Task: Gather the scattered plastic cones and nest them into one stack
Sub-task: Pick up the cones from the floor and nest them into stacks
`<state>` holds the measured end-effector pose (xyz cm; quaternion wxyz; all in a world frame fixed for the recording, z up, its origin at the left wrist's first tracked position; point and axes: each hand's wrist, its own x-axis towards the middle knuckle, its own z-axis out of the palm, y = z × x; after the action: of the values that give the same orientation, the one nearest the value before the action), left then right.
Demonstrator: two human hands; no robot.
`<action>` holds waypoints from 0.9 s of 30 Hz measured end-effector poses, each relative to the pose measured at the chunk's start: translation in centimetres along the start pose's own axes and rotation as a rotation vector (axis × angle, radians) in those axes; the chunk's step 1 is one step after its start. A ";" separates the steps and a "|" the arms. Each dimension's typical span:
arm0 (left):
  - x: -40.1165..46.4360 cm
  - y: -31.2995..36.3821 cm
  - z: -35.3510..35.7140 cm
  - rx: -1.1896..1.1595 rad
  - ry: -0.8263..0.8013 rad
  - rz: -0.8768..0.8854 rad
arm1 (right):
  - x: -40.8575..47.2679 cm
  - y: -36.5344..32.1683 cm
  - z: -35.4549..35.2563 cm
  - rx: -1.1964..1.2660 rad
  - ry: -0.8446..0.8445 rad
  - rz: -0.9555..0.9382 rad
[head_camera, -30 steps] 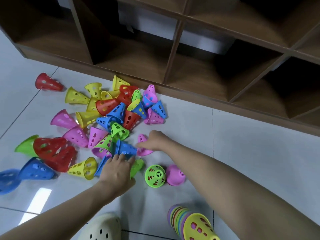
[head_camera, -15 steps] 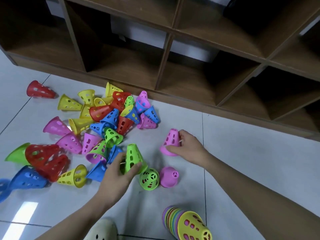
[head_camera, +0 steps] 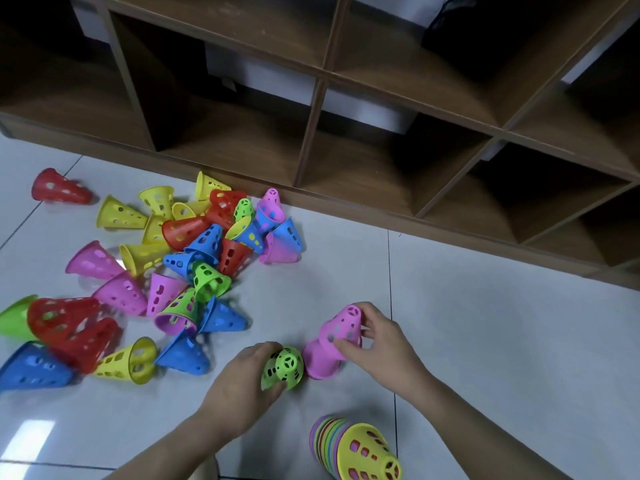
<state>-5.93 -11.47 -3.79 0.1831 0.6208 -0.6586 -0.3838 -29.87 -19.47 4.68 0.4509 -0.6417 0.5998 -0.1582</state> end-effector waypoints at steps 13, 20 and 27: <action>1.5 -5.1 -5.8 0.274 0.380 0.037 | 7.5 0.0 2.6 -0.027 0.020 0.016; 4.2 -8.2 -7.3 0.640 0.056 0.003 | 15.5 -0.8 6.4 -0.206 -0.037 -0.094; 4.6 -9.9 -8.3 0.828 -0.019 0.072 | 20.0 -1.3 8.2 -0.409 -0.142 -0.210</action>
<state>5.98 -17.49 -6.82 -0.0747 0.6152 -0.7802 -0.0857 -18.32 -34.73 -5.54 0.3337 -0.7882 0.5160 -0.0337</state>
